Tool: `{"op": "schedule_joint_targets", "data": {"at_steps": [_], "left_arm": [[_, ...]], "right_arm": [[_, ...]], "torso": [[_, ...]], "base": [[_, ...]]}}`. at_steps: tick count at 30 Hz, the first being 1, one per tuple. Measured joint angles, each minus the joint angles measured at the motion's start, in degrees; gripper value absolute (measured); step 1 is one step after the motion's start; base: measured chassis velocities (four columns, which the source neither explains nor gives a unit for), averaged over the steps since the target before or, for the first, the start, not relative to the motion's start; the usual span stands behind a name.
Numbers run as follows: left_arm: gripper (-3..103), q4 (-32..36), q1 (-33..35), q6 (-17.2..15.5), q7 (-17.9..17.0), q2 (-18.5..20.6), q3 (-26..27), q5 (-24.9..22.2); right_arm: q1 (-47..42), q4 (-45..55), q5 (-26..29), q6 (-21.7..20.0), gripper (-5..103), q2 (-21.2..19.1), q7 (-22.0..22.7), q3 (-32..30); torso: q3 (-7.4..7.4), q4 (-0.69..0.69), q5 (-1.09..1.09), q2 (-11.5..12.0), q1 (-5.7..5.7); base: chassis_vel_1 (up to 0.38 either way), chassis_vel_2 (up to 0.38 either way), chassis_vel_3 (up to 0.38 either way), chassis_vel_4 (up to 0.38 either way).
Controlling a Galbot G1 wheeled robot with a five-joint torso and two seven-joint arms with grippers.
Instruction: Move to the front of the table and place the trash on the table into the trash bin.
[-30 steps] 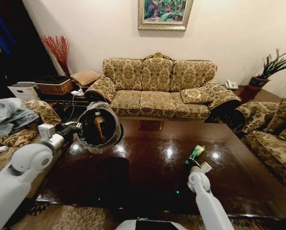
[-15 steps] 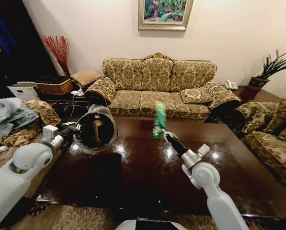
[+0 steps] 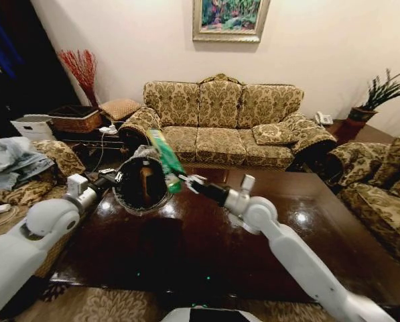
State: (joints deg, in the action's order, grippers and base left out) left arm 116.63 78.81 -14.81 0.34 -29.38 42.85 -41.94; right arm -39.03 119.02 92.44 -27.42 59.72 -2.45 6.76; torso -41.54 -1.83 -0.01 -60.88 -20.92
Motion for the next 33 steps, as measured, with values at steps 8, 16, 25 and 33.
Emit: {"op": "schedule_joint_targets", "data": {"at_steps": [8,16,25,33], "left_arm": [[2,-1.79,-1.35,2.66,0.56,-1.61,-2.72,4.81],[2,-3.17,-2.07,2.63,-0.09,-2.24,-3.79,6.85],[2,-1.60,-2.03,3.49,-1.26,-2.93,-3.35,5.88],[2,1.46,-0.92,7.93,1.58,-2.88,-2.11,4.86]], "right_arm": [[1.05,3.55,18.26,-6.53,0,-3.18,14.50,-0.81],[-1.58,7.13,16.35,-8.13,0,-5.60,13.43,0.81],[-3.71,7.66,15.78,-7.88,0,-5.34,17.02,0.90],[-0.09,2.52,14.88,-3.65,0,3.52,26.33,3.97]], "torso": [[0.00,0.01,0.00,0.00,0.00],[0.00,0.00,0.03,0.00,0.00],[0.01,0.00,0.01,0.00,0.01],[0.01,-0.01,0.00,0.00,0.01]], "base": [[0.000,0.000,0.000,0.000],[0.000,0.000,0.000,0.000],[0.000,0.000,0.000,0.000],[0.000,0.000,0.000,0.000]]}}
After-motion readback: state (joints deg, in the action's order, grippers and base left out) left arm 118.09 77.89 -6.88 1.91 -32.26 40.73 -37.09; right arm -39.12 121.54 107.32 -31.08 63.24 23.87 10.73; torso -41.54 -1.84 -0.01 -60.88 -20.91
